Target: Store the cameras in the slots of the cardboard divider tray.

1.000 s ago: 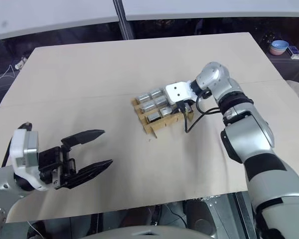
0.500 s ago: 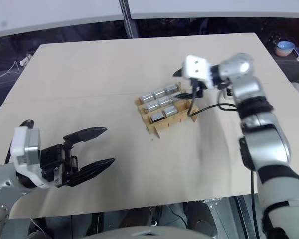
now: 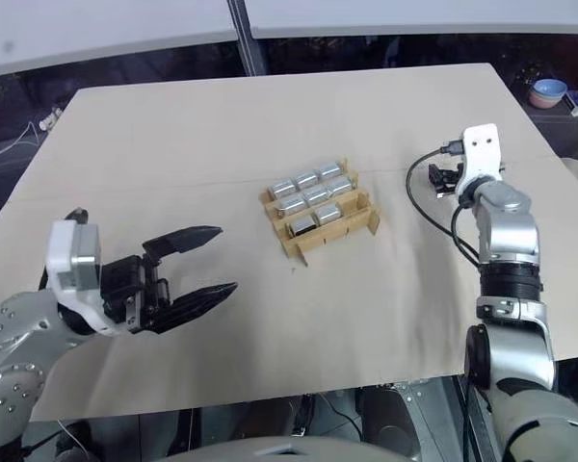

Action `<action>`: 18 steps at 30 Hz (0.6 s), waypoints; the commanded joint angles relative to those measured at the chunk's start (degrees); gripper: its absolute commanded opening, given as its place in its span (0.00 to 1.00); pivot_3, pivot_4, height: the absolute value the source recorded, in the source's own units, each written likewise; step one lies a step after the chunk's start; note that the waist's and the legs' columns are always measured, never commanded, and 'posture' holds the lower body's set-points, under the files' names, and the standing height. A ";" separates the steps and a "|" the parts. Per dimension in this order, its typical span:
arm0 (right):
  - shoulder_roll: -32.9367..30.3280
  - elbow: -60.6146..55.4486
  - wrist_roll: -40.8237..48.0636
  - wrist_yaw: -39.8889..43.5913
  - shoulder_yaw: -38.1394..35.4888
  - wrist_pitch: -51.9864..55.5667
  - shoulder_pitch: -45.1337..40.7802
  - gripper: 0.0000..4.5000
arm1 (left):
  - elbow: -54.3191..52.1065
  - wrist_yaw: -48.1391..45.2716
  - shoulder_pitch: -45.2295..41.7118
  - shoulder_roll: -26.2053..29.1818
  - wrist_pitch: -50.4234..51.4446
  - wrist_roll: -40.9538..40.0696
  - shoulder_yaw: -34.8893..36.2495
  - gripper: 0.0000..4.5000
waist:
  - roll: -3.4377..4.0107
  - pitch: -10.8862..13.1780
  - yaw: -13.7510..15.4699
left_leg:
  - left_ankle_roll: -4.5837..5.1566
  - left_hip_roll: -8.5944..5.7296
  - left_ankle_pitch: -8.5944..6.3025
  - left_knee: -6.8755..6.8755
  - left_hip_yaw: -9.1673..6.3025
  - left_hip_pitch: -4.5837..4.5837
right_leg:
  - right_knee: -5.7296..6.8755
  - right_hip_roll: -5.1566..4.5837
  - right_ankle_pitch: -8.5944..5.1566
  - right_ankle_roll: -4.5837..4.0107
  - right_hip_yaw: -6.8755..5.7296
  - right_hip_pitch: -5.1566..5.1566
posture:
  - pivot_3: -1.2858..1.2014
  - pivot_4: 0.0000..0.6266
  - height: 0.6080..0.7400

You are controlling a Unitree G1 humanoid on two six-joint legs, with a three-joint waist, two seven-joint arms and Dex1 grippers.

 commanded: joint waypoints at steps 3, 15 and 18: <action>0.82 5.67 2.40 -5.48 -1.57 -4.06 -2.79 1.00 | -0.32 -0.70 -0.34 0.86 -0.40 0.09 0.81 1.00 | 0.00 0.00 -0.03 | 0.00 0.00 0.00 0.00 0.00 0.01 | 0.00 0.00 0.00 0.00 -0.01 0.00 | 0.52 0.24 1.00; 1.69 18.40 4.43 -6.76 0.56 -10.34 -6.94 0.71 | -1.28 0.09 0.33 0.61 -0.50 0.32 1.47 1.00 | 0.00 0.00 -1.09 | 0.01 0.00 0.00 0.00 0.00 0.00 | 0.00 0.00 0.00 0.00 -0.01 0.01 | 0.52 0.24 1.00; 1.53 17.07 4.31 -5.99 1.93 -10.43 -6.06 0.43 | -1.27 0.34 0.33 0.56 -0.64 0.51 1.47 1.00 | 0.00 0.00 -1.19 | 0.01 0.00 0.00 0.00 -0.01 0.01 | 0.01 0.00 0.00 0.00 -0.01 0.01 | 0.52 0.24 1.00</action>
